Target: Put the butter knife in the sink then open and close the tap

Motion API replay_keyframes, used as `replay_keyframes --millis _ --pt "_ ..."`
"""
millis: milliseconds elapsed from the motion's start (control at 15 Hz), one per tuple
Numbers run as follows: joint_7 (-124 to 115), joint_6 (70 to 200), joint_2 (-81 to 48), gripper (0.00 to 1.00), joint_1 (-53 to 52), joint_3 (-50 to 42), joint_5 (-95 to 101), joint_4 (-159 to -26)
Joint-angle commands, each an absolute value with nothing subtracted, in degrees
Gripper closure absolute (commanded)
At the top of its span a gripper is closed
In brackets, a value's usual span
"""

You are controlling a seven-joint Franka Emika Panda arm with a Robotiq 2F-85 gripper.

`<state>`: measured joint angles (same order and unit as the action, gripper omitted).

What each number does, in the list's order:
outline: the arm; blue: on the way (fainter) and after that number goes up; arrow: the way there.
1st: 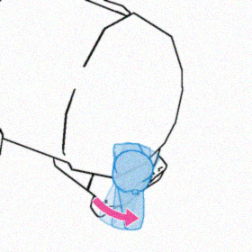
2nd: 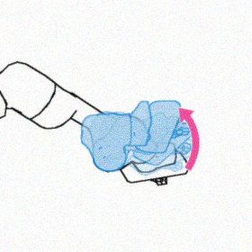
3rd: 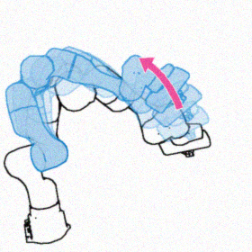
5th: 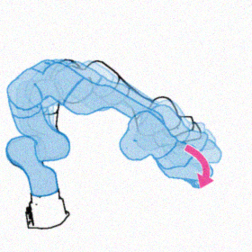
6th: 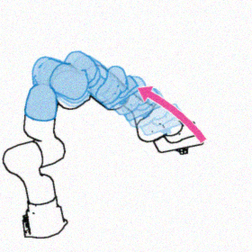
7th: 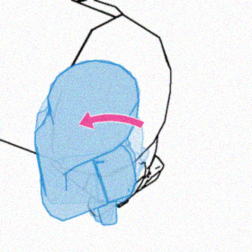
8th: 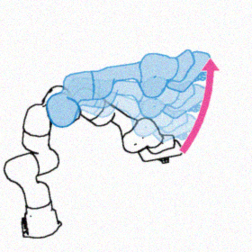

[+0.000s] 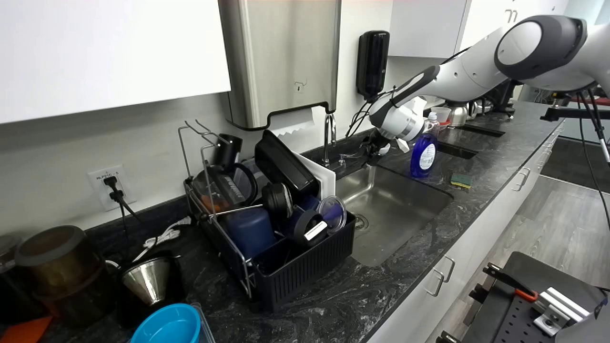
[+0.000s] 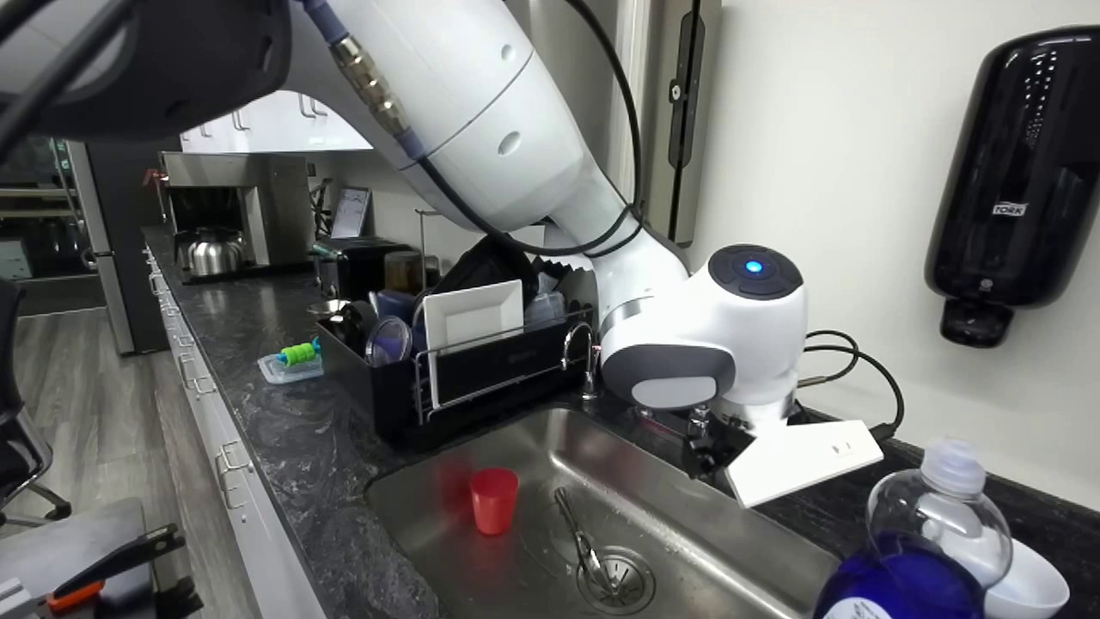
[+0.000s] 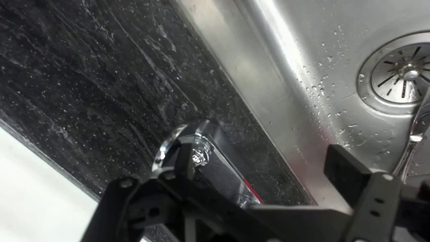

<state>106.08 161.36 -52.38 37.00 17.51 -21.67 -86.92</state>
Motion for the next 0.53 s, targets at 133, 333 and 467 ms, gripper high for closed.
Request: replay_keyframes --millis 133,333,467 --pt "108.0 164.2 -55.0 0.0 39.2 20.3 -19.2 -85.0" --pt "107.8 164.4 -55.0 0.0 39.7 20.9 -18.3 -85.3" --pt "107.9 164.6 -55.0 0.0 40.0 21.2 -17.9 -85.4"
